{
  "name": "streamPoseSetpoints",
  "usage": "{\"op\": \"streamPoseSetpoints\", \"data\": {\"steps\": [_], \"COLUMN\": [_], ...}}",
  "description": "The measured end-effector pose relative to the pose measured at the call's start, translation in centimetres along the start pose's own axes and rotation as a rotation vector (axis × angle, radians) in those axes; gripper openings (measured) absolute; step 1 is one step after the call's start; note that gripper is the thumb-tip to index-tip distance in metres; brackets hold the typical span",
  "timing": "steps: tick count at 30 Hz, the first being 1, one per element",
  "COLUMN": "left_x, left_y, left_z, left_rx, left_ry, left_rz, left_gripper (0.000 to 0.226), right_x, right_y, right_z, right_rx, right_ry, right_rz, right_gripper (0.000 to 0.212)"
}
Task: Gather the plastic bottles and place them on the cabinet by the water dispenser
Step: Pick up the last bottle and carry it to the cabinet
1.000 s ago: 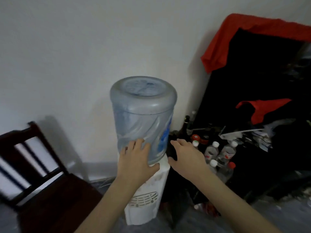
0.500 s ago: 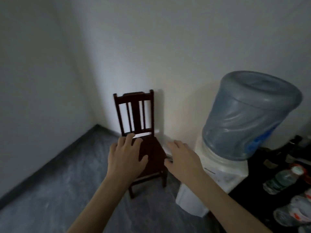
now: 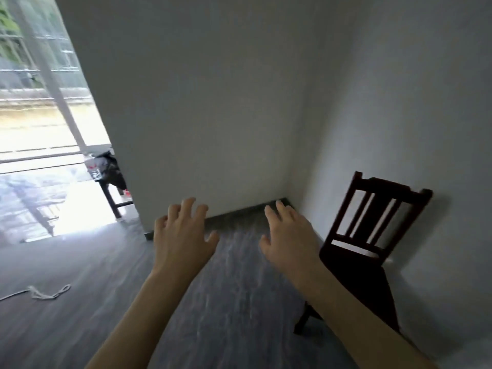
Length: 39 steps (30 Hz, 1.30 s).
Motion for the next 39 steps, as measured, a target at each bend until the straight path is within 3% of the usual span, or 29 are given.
{"op": "streamPoseSetpoints", "data": {"steps": [11,18,27,39], "left_x": [26.7,36.0,40.4,43.6], "left_y": [-7.1,-15.0,-17.6,-12.7], "left_z": [-5.5,-9.1,-10.4,-6.4], "left_rx": [0.002,0.003,0.080,0.093], "left_ry": [0.187,0.256,0.316,0.305], "left_rz": [-0.511,-0.820,-1.023,-1.086], "left_gripper": [0.056,0.052,0.059,0.059], "right_x": [30.3,44.7,51.2,54.4], "right_y": [3.8,1.2,2.1,8.6], "right_z": [3.7,3.9,3.9,8.3], "right_rx": [0.112,0.167,0.218,0.271], "right_ry": [0.159,0.232,0.343,0.329], "right_rz": [-0.484,-0.790,-0.992,-1.078], "right_gripper": [0.066,0.061,0.060,0.059]}}
Point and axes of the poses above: each hand's wrist, its own y-axis towards the middle knuckle, its own z-axis out of the palm, x = y × z, the point moved 10 cm from there along y, towards the middle knuckle, and after that the axes turned 6 degrees about -x, right-handed, at the moved point
